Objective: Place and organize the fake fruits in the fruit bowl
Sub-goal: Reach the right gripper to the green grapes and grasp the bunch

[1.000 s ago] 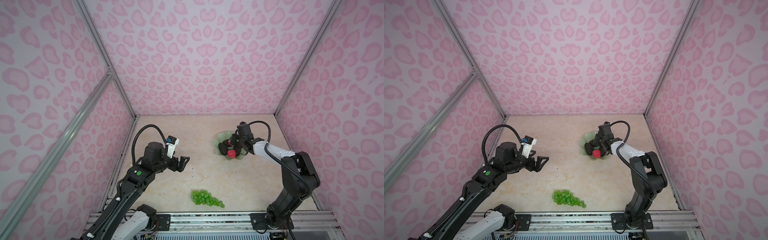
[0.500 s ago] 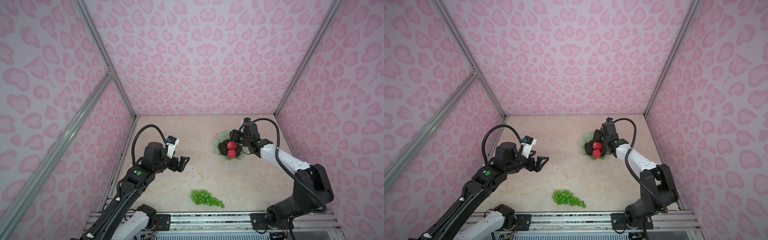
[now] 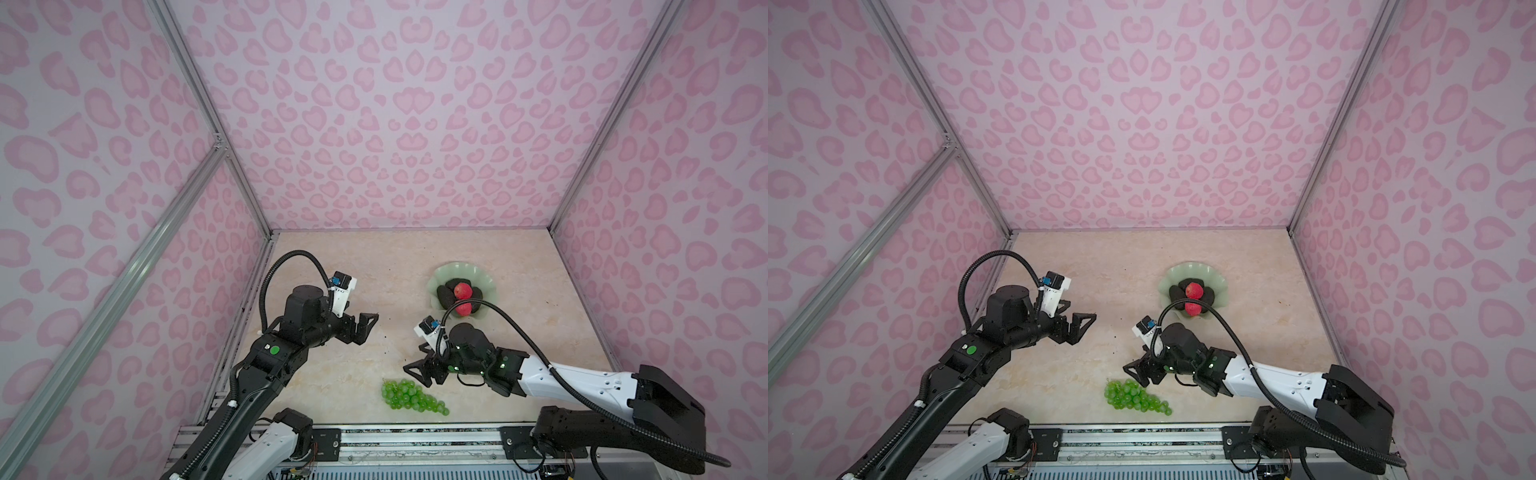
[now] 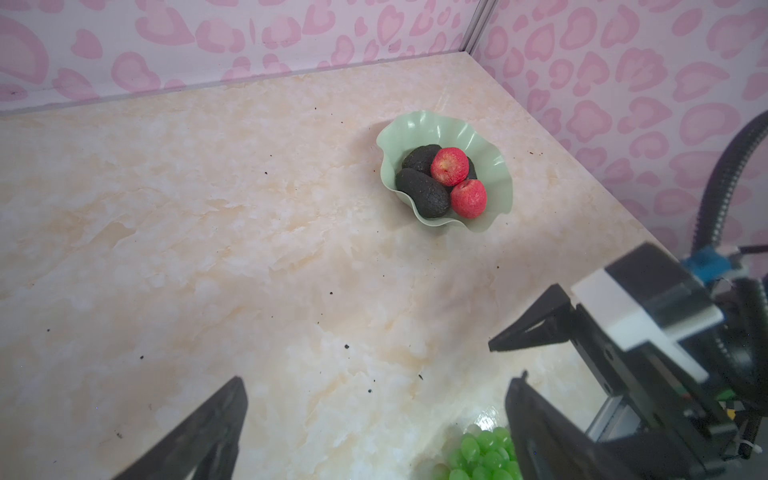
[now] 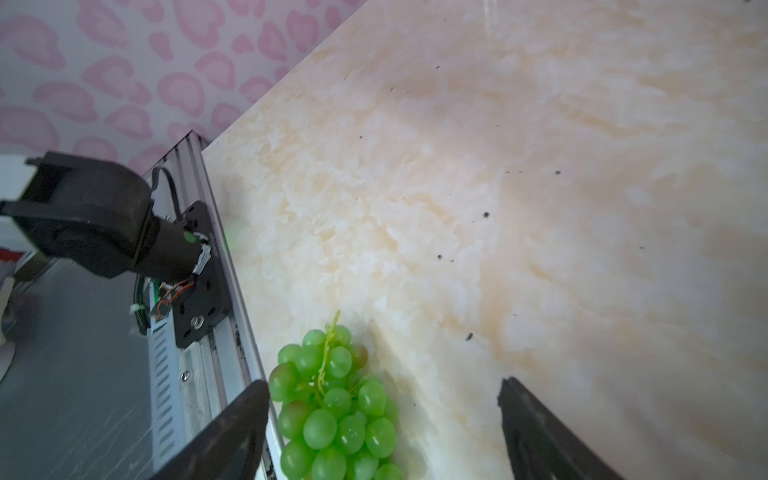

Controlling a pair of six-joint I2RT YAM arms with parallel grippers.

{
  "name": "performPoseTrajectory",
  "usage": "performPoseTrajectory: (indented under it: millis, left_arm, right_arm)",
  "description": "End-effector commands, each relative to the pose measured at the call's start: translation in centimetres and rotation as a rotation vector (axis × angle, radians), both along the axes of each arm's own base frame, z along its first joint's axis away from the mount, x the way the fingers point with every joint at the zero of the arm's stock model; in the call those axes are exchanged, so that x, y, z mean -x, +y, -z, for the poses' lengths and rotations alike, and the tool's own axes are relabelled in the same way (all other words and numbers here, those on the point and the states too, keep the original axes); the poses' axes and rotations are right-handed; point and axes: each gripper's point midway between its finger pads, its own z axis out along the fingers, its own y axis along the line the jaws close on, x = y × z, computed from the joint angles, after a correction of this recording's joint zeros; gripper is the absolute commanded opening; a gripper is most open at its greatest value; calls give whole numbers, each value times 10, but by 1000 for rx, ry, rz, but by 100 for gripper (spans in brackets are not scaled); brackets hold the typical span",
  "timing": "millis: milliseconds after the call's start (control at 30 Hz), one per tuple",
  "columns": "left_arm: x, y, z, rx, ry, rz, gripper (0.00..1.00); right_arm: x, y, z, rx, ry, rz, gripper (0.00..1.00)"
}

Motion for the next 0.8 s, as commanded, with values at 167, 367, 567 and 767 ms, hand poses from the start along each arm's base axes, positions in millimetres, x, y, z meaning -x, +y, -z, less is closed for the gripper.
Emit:
performPoseTrajectory:
  millis: [167, 367, 567, 767]
  left_arm:
    - [2, -3, -4, 10, -11, 24, 98]
    - [2, -2, -6, 12, -22, 21, 98]
    - [3, -2, -6, 13, -21, 19, 98]
    - [4, 0, -8, 13, -30, 15, 98]
  right_arm:
    - [31, 16, 49, 123, -4, -38, 87]
    - [44, 21, 78, 207, -1, -45, 86]
    - [37, 29, 93, 260, -26, -46, 75]
    - [32, 39, 99, 254, -11, -36, 51]
